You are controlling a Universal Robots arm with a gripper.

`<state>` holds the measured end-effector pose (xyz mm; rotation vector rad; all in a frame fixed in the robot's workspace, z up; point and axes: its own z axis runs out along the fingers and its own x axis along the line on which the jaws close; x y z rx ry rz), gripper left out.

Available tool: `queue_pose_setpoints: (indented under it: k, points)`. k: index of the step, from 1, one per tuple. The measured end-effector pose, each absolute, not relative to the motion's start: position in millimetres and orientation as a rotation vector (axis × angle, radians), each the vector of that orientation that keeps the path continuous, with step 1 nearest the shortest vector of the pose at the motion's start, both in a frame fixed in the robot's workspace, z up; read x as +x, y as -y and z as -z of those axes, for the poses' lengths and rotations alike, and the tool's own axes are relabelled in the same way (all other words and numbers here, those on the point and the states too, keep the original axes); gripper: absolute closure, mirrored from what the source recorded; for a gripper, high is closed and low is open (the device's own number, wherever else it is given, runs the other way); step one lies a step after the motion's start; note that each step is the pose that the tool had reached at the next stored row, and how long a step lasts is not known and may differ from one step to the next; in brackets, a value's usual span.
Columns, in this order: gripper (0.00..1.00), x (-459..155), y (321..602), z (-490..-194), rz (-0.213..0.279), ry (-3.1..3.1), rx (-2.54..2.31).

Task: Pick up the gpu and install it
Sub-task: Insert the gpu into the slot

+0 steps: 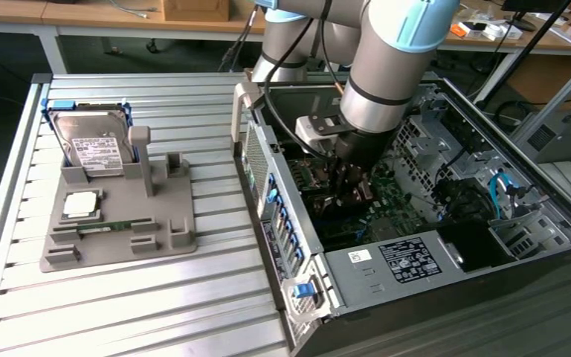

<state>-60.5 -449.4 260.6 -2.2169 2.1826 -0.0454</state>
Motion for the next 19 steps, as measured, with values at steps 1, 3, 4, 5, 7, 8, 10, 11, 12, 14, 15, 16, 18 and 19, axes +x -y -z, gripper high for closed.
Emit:
queue_pose_setpoints:
  k: [1, 3, 4, 5, 7, 8, 10, 11, 12, 14, 15, 16, 18, 19]
  points:
    - [0.73, -60.5, 449.4, -260.5, 0.045, -2.183, -2.217]
    - [0.73, -60.6, 449.4, -260.5, 0.045, -2.183, -2.217]
    - [0.73, -61.0, 449.3, -260.4, 0.046, -2.182, -2.217]
    - [0.73, -61.7, 449.3, -260.3, 0.045, -2.182, -2.217]
    - [0.73, -63.7, 449.4, -260.4, 0.046, -2.183, -2.217]
    - [0.73, -63.9, 449.3, -260.4, 0.045, -2.183, -2.217]
    - [0.73, -63.9, 449.4, -260.4, 0.045, -2.183, -2.217]
    - [0.73, -63.9, 449.4, -260.4, 0.045, -2.183, -2.217]
    - [0.73, -64.0, 449.4, -260.4, 0.045, -2.183, -2.217]
    - [0.73, -64.0, 449.4, -260.4, 0.045, -2.183, -2.217]
    - [0.73, -64.0, 449.4, -260.4, 0.045, -2.183, -2.217]
    - [0.73, -64.0, 449.4, -260.4, 0.045, -2.183, -2.217]
    - [0.73, -64.1, 449.2, -260.1, 0.044, -2.182, -2.216]
    - [0.72, -64.1, 449.3, -260.2, 0.045, -2.183, -2.216]
